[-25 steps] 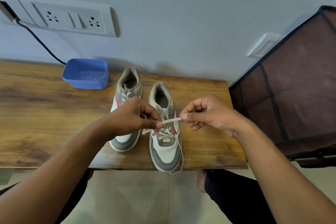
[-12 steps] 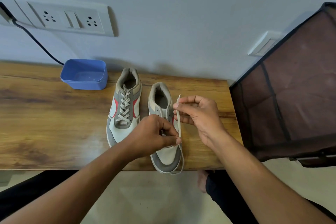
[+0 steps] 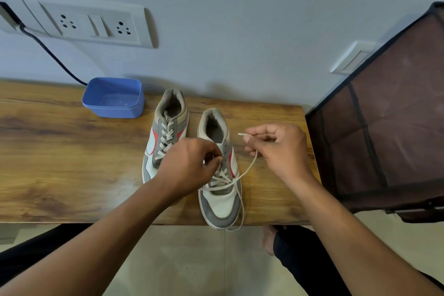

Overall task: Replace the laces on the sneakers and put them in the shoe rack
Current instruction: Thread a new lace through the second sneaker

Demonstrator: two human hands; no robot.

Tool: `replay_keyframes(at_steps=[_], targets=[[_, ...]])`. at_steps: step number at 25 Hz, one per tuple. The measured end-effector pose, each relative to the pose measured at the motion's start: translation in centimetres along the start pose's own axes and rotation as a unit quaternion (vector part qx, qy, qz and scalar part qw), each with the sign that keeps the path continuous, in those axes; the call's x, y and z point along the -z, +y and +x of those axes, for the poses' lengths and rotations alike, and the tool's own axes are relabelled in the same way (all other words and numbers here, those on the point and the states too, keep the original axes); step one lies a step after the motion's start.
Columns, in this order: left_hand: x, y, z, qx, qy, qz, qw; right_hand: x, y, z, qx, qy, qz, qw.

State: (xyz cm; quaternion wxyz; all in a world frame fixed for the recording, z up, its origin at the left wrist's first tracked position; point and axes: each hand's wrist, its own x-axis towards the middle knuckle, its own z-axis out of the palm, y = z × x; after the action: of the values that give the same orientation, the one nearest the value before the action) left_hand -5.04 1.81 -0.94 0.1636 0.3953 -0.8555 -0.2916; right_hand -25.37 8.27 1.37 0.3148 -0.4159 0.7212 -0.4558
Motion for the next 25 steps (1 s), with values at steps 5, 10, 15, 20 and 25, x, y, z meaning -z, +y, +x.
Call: replay_keyframes(at_steps=[5,10,15,20,25], targets=[[-0.2,0.5,0.3,-0.017,0.032,0.086,0.996,0.0,0.5,-0.4,-0.006,-0.086,-0.146,0.986],[-0.8,1.2,0.8,0.031,0.008,0.117,0.993,-1.4,2.0,-1.5,-0.023,-0.121,-0.146,0.982],[-0.9,1.0,1.5,0.092,-0.02,0.051,0.994,-2.0,3.3,-1.6,-0.015,-0.09,-0.12,0.988],[-1.1,0.6,1.7,0.104,-0.035,0.016,0.994,-2.6,3.8,-2.4,-0.019,-0.06,-0.1,0.993],[-1.2,0.4,1.7,0.116,-0.038,-0.012,0.992,-2.6,4.4,-2.3,-0.04,-0.077,-0.074,0.993]])
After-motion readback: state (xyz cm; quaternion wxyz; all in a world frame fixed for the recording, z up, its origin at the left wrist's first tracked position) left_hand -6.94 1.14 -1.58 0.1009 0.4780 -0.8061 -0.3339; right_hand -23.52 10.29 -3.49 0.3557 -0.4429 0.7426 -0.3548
